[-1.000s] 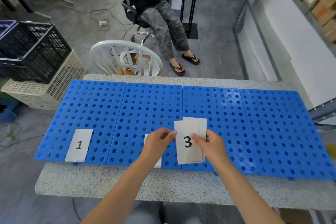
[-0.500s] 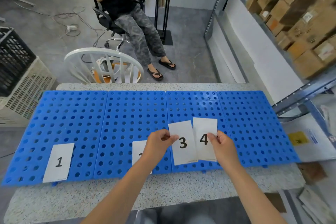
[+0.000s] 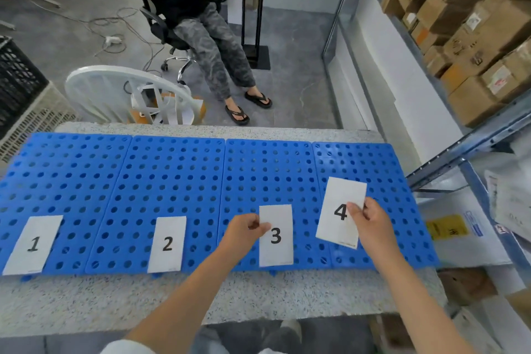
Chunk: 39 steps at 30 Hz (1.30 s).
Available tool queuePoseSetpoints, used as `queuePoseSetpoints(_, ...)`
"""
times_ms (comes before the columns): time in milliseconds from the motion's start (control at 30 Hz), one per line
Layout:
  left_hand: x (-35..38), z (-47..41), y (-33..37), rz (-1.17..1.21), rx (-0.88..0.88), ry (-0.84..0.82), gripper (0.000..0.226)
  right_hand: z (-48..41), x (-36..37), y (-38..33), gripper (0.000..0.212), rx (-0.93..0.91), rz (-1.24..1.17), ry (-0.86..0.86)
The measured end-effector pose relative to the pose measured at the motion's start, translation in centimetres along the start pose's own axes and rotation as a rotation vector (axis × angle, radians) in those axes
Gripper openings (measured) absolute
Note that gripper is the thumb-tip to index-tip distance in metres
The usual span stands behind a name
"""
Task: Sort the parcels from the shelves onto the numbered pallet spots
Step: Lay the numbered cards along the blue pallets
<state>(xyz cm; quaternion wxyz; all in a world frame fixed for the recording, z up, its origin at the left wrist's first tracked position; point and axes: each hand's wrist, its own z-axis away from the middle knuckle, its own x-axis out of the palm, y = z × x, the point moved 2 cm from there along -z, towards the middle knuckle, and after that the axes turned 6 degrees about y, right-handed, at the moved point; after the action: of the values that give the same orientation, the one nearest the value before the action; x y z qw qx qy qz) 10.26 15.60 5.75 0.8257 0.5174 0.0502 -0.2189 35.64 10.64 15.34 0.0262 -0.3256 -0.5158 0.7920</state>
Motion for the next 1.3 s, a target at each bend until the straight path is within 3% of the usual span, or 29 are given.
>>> queuePoseSetpoints(100, 3.3, -0.9, -1.5, -0.105, -0.054, 0.017, 0.034, -2.0, -2.5, 1.8, 0.013, 0.01, 0.013, -0.031)
queuePoseSetpoints(200, 5.3, -1.3, -2.3, -0.149, -0.078, 0.048, 0.03, -3.3, -4.6, 3.6, 0.015, 0.002, 0.05, -0.075)
queuePoseSetpoints(333, 6.9, -1.9, -3.2, -0.21, -0.114, 0.146, 0.039, -5.0, -6.3, 6.3, 0.029, 0.001, 0.127, -0.114)
queuePoseSetpoints(467, 7.8, -2.8, -3.1, -0.234, -0.11, 0.207, 0.03, -6.1, -7.1, 7.9, 0.022, 0.0, 0.128, -0.156)
queuePoseSetpoints(567, 10.4, -3.3, -0.1, -0.285, -0.016, 0.254, 0.012, -7.3, -10.2, 9.1, 0.017, 0.022, 0.084, -0.126)
queuePoseSetpoints(700, 9.5, -2.5, 1.3, -0.389, 0.025, 0.364, 0.032, -8.1, -10.4, 10.9, 0.014, 0.066, 0.055, -0.161)
queuePoseSetpoints(1033, 13.5, -1.3, 8.6, -0.602, 0.404, 0.218, 0.043, -11.7, -9.1, 16.2, 0.032, 0.064, 0.199, -0.216)
queuePoseSetpoints(1167, 15.7, -0.9, 9.1, -0.677, 0.437, 0.184, 0.047, -12.4, -8.0, 18.4, 0.023, 0.077, 0.255, -0.246)
queuePoseSetpoints(1300, 16.5, -0.7, 9.1, -0.75, 0.468, 0.147, 0.051, -12.0, -8.6, 18.9, 0.027, 0.067, 0.377, -0.136)
